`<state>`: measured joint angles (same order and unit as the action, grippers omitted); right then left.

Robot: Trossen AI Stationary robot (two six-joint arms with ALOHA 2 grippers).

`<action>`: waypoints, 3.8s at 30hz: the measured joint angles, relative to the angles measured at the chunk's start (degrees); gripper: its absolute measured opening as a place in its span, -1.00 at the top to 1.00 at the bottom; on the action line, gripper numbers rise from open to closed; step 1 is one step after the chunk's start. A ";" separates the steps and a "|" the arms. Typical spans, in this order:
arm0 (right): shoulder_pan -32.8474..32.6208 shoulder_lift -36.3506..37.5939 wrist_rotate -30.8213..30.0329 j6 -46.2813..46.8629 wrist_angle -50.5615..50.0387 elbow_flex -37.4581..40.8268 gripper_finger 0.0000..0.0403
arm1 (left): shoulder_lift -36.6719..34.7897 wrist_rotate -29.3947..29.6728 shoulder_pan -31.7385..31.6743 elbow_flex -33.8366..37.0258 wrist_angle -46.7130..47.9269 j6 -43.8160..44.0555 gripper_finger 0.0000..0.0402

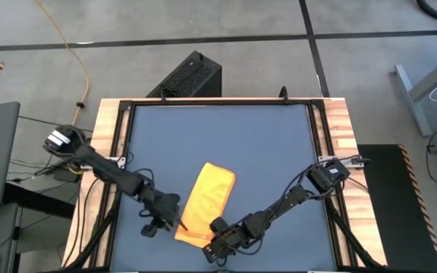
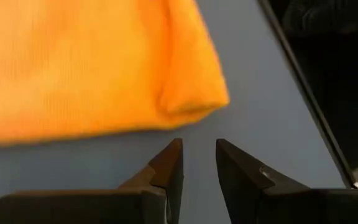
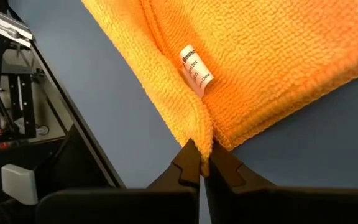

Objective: Roll towel
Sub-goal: Roll the orange microfiber towel

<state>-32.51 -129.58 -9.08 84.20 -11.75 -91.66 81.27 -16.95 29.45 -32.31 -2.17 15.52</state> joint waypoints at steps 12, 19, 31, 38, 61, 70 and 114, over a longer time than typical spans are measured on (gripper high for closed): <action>0.02 0.00 -0.08 0.00 0.22 0.00 0.85 | 5.65 28.71 14.50 -0.20 -24.03 -22.00 0.55; 0.04 -0.02 -0.22 -0.02 0.22 0.00 0.83 | 12.72 29.88 12.41 -1.26 -25.17 -17.93 0.26; 0.07 -0.03 -0.22 -0.04 0.22 0.02 0.83 | 15.37 30.10 11.90 -1.80 -23.17 -12.80 0.16; 0.07 -0.04 -0.28 -0.09 0.22 0.02 0.82 | 15.35 28.44 11.77 -1.80 -22.09 -12.50 0.63; 0.75 2.47 0.00 -4.15 -3.88 0.13 0.62 | 15.17 7.50 2.32 -1.91 -16.98 -2.60 1.00; -2.39 8.09 -9.01 -8.98 -14.55 0.16 0.61 | 15.18 4.87 0.08 -1.87 -15.10 -1.80 1.00; -2.34 -0.17 -19.93 -64.89 7.69 -0.09 -0.12 | 15.24 -8.17 -8.61 -1.89 -8.00 9.01 1.00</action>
<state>-34.85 -129.75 -29.02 19.31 -4.05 -91.74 96.51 -25.12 20.84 -34.19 -10.17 24.53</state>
